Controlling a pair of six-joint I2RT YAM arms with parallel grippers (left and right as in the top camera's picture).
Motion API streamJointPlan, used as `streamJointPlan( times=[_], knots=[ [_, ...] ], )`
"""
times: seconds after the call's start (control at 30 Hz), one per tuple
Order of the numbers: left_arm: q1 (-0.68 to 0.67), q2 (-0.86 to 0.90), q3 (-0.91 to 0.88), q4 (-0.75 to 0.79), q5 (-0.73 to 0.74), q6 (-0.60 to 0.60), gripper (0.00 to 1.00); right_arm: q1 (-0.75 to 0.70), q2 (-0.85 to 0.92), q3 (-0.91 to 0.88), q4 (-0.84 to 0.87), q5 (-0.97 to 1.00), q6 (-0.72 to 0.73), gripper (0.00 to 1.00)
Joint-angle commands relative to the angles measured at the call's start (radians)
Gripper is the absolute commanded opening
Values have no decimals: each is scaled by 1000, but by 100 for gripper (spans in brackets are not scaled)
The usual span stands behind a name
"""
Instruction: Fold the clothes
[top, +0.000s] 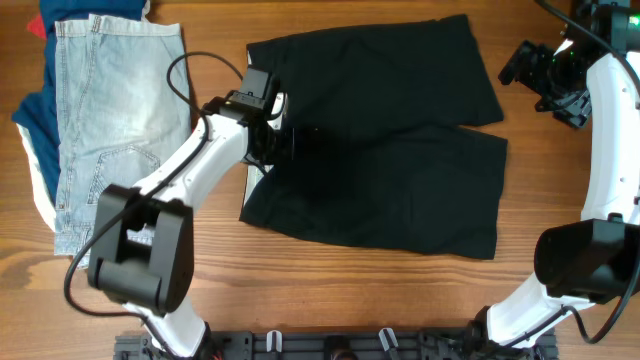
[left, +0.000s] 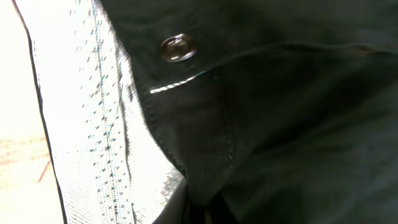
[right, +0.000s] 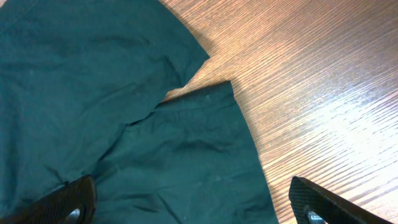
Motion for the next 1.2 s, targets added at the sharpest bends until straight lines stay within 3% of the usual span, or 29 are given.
streamJointPlan(
  times=[0.0, 0.07, 0.1, 0.13, 0.2, 0.23, 0.47, 0.63, 0.83, 0.9, 1.03, 1.17],
  knots=[
    [14, 50, 2, -40, -100, -135, 4, 2, -8, 3, 4, 22, -8, 100],
    [25, 52, 2, -65, -133, -184, 6, 2, -8, 3, 4, 20, -7, 100],
    [33, 52, 2, -74, -144, -208, 18, 2, -8, 3, 5, 17, -10, 100],
    [41, 52, 2, -77, -146, -217, 35, 2, -8, 3, 5, 17, -10, 100],
    [55, 52, 2, -84, -146, -234, 85, 3, -8, 3, 5, 17, -19, 100],
    [63, 52, 2, -84, -148, -236, 100, 3, -8, 3, 5, 11, -30, 100],
    [124, 45, 46, -121, -138, -243, 100, 3, -8, 3, -3, -52, -103, 100],
    [137, -33, 149, -295, -134, -276, 100, 3, -8, 3, -73, -87, -74, 100],
    [109, -126, 154, -486, -133, -567, 100, 8, -10, -11, -178, -102, 29, 99],
    [88, -126, 143, -524, -134, -665, 92, 14, -16, -51, -178, -105, 79, 99],
    [26, -126, 70, -528, -137, -880, 81, 38, -16, -208, -141, -84, 129, 99],
    [-34, -126, -23, -528, -146, -1013, 81, 51, -16, -391, -38, -112, 129, 98]
  ],
)
